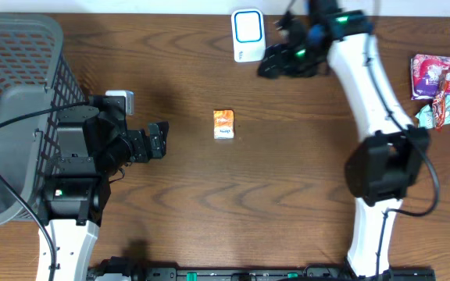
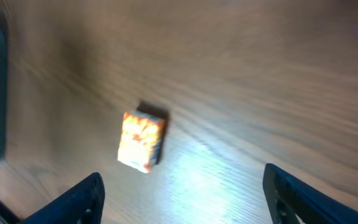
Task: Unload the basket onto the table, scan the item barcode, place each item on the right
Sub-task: 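Release the snack bar and move the right gripper over the orange box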
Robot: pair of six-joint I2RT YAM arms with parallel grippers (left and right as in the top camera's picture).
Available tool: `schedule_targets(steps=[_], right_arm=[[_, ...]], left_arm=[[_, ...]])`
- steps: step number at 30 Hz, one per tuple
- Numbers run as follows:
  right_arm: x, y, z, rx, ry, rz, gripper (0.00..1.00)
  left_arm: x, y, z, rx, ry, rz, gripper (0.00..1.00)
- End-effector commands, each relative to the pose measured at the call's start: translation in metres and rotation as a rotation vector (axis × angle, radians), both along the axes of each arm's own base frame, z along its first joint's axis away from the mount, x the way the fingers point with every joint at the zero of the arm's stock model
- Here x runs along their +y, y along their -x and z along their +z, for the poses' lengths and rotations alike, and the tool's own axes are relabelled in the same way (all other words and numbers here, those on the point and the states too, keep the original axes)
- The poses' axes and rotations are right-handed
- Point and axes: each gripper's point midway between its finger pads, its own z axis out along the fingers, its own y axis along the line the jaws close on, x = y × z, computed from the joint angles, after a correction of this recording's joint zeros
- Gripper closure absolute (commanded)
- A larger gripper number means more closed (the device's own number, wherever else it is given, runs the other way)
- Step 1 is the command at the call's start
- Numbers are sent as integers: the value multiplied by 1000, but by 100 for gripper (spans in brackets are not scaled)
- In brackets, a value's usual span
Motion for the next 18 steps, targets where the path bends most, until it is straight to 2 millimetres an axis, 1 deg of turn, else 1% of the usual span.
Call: schedule_targets(steps=[1,4,6,7,9,11,14,18], right_arm=[[30,12,-37,87,39,24,26],[52,23,-62,149,54,48,33],[63,31,-77,188,65,54,40],[72,36,-90,222,73,50,44],[83,44,-104,256,84,53,47],[92,51,-114,275,95,70,47],[102,57,-119,274,107,94,46],[102,57,-123,246,156,98,47]], left_arm=[[0,0,-2,-1,-6,-9,3],[0,0,-2,-1,-6,-9,3],[0,0,-2,-1,-6,-9,3],[0,0,-2,-1,-6,-9,3],[0,0,-2,-1,-6,-9,3],[0,0,-2,-1,-6,-9,3],[0,0,-2,-1,-6,-9,3],[0,0,-2,-1,-6,-9,3]])
